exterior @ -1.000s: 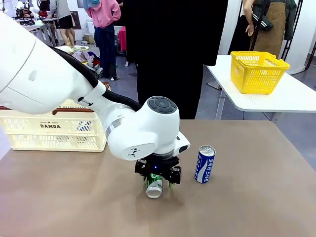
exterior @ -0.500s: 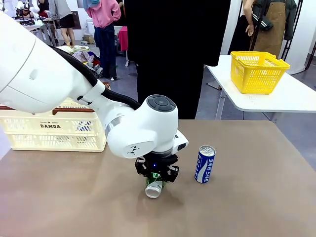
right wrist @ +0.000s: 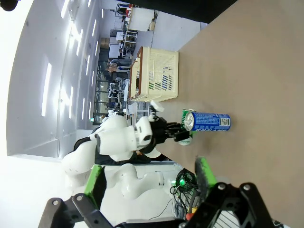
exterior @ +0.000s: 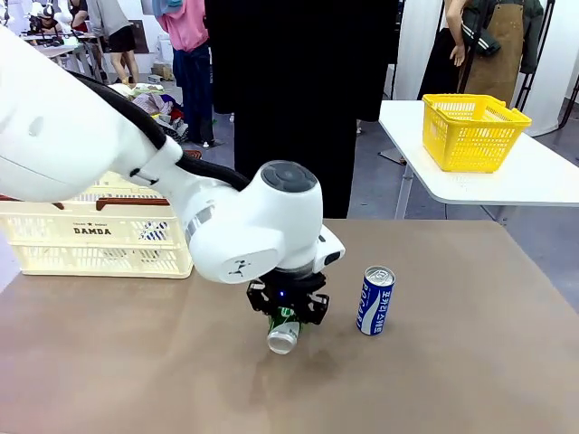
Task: Place the drinks into the Shopping basket.
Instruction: Pick up one drink and place it into the Shopping basket.
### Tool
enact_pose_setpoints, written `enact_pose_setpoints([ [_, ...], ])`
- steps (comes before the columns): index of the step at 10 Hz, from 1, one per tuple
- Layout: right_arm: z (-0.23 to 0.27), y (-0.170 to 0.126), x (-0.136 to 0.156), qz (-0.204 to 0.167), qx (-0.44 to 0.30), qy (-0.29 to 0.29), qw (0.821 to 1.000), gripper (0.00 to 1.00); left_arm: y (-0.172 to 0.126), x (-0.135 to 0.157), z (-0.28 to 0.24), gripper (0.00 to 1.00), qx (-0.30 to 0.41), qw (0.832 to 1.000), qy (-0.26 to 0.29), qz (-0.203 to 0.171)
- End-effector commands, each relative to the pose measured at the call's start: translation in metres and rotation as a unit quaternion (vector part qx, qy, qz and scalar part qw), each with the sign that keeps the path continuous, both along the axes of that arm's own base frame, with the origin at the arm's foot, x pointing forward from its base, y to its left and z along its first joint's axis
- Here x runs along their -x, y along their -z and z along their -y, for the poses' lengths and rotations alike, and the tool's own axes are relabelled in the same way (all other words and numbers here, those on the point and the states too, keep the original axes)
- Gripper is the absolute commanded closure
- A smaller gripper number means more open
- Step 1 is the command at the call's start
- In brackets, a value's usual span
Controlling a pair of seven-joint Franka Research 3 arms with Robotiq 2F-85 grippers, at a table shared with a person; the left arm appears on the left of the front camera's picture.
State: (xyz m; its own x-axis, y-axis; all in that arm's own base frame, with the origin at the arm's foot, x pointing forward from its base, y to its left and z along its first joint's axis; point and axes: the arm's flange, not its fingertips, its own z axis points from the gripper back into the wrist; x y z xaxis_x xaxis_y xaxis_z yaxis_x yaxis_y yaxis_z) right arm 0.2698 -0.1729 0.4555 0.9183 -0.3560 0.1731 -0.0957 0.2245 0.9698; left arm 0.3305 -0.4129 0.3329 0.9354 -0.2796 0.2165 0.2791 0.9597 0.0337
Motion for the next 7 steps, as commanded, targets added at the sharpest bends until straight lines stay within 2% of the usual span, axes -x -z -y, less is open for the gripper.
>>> enact_pose_setpoints([
  [1, 0.0, -0.002, -0.002, 0.011, -0.007, 0.002, 1.0, 0.0, -0.071, 0.011, -0.032, 1.0, 0.013, 0.999, 0.042, -0.027],
  [2, 0.0, -0.002, -0.002, 0.011, -0.007, 0.002, 1.0, 0.0, -0.107, 0.016, -0.047, 1.0, 0.025, 0.998, 0.058, -0.015],
  [4, 0.0, -0.002, -0.002, 0.011, -0.007, 0.002, 1.0, 0.0, -0.152, 0.03, -0.07, 1.0, 0.042, 0.995, 0.09, -0.018],
  [5, 0.0, -0.002, -0.002, 0.011, -0.007, 0.002, 1.0, 0.0, -0.158, 0.03, -0.078, 1.0, 0.064, 0.993, 0.096, -0.016],
  [6, 0.0, -0.002, -0.002, 0.011, -0.007, 0.002, 1.0, 0.0, -0.134, 0.027, -0.041, 1.0, 0.04, 0.996, 0.077, -0.018],
  [7, 0.0, -0.002, -0.002, 0.011, -0.007, 0.002, 1.0, 0.0, -0.134, 0.027, -0.041, 1.0, 0.04, 0.996, 0.077, -0.018],
])
